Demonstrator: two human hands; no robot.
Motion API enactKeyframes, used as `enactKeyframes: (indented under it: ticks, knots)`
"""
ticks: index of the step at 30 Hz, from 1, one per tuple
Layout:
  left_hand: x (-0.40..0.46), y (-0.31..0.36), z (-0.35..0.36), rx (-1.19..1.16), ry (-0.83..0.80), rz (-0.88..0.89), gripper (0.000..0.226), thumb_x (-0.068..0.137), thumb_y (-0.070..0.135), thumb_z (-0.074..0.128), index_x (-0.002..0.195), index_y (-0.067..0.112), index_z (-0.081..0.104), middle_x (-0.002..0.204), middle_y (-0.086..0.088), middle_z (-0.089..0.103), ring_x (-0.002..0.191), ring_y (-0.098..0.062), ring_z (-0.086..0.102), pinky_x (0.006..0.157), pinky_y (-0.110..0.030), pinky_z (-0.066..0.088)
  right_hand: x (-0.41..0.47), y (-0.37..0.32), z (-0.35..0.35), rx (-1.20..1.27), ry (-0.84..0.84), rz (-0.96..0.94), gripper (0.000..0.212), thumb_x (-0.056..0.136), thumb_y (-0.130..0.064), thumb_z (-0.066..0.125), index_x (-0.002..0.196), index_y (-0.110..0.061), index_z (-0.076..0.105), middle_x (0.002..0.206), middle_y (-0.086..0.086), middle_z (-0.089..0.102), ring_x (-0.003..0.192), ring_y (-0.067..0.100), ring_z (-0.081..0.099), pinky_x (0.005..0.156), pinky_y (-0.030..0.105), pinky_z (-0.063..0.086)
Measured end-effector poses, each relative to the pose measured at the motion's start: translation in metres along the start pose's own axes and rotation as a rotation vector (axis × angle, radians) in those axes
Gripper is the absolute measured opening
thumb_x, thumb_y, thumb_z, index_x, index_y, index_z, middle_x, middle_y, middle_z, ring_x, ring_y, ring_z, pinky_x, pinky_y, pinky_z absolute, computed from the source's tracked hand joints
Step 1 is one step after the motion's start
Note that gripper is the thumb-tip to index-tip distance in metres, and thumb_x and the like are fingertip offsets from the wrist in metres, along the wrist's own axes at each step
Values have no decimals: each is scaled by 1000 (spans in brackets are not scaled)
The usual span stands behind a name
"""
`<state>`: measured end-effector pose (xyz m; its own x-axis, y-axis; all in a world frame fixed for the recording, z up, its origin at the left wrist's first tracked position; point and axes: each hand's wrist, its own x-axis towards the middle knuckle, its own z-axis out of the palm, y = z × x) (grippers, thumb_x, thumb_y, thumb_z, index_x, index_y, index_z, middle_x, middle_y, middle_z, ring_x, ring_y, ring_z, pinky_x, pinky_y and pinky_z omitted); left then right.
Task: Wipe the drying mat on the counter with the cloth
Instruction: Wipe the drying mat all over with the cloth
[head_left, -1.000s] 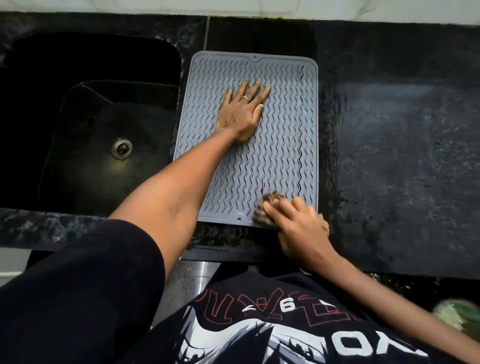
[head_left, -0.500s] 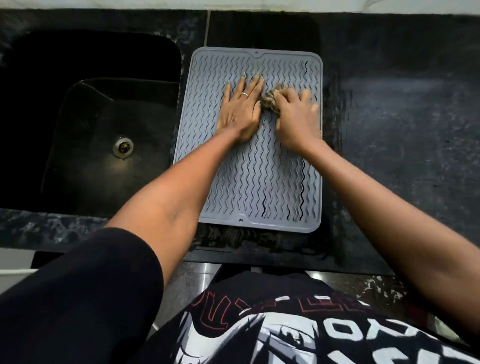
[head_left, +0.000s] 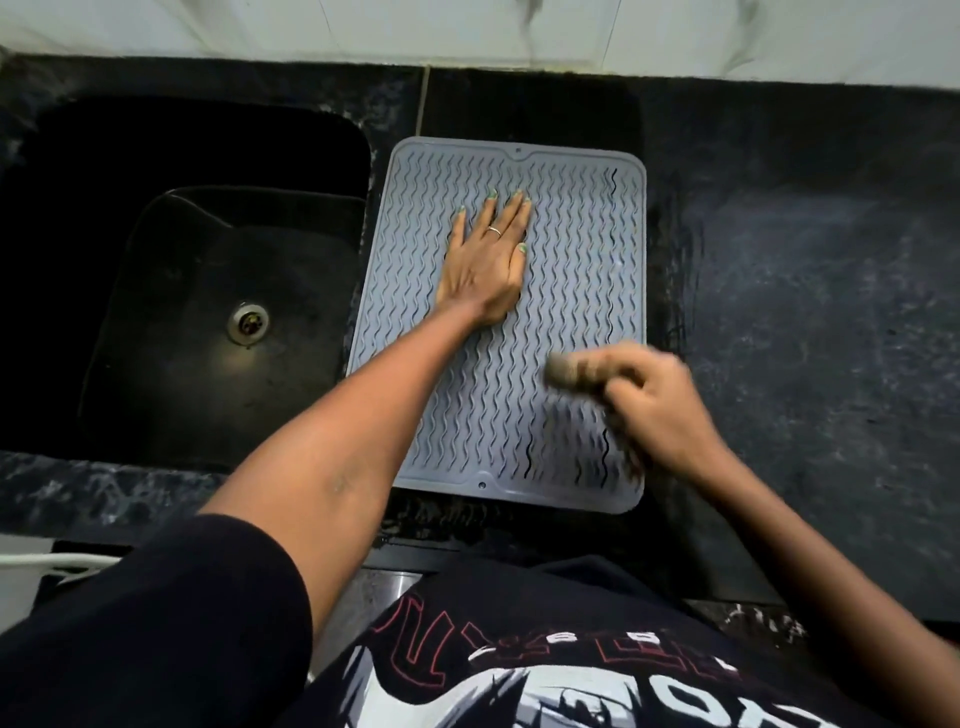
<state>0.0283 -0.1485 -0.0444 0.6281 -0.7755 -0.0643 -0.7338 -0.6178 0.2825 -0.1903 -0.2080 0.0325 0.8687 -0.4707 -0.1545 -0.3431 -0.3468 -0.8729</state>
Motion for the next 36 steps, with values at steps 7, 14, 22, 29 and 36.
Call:
enactKeyframes:
  ticks: [7, 14, 22, 29, 36]
  knots:
    - [0, 2, -2, -74, 66, -56, 55, 102, 23, 28, 153, 13, 9, 162, -5, 6, 150, -20, 3, 121, -35, -6, 58, 16, 39, -650, 35, -134, 46, 93, -22, 51, 138, -23, 43, 146, 3, 39, 116, 29, 38, 95, 42, 35]
    - [-1, -2, 1, -111, 75, -49, 55, 102, 21, 26, 154, 13, 8, 163, -3, 2, 150, -17, -1, 122, -31, -5, 107, 24, 37, -699, 256, -347, 39, 80, 5, 57, 114, -11, 65, 97, 17, 61, 84, 39, 50, 62, 44, 49]
    - [-2, -1, 0, -125, 72, -64, 57, 101, 22, 27, 154, 14, 7, 163, -3, 3, 150, -15, 0, 123, -35, -1, 225, 1, 2, -723, 373, -106, 30, 86, -3, 48, 112, -8, 62, 116, 17, 53, 105, 38, 47, 85, 47, 47]
    - [-2, -2, 1, -120, 80, -63, 57, 101, 23, 27, 154, 15, 10, 163, -3, 6, 150, -15, 3, 123, -35, 0, 225, -1, -21, -333, 402, -23, 33, 88, -17, 53, 120, -16, 63, 114, 11, 58, 106, 23, 56, 94, 29, 44]
    - [1, -3, 2, -133, 60, -53, 63, 93, 25, 22, 153, 14, 12, 162, -4, 9, 150, -17, 4, 123, -35, -1, 103, 27, 27, -747, 127, -232, 47, 82, -29, 59, 129, -23, 53, 132, 12, 47, 111, 35, 42, 86, 46, 40]
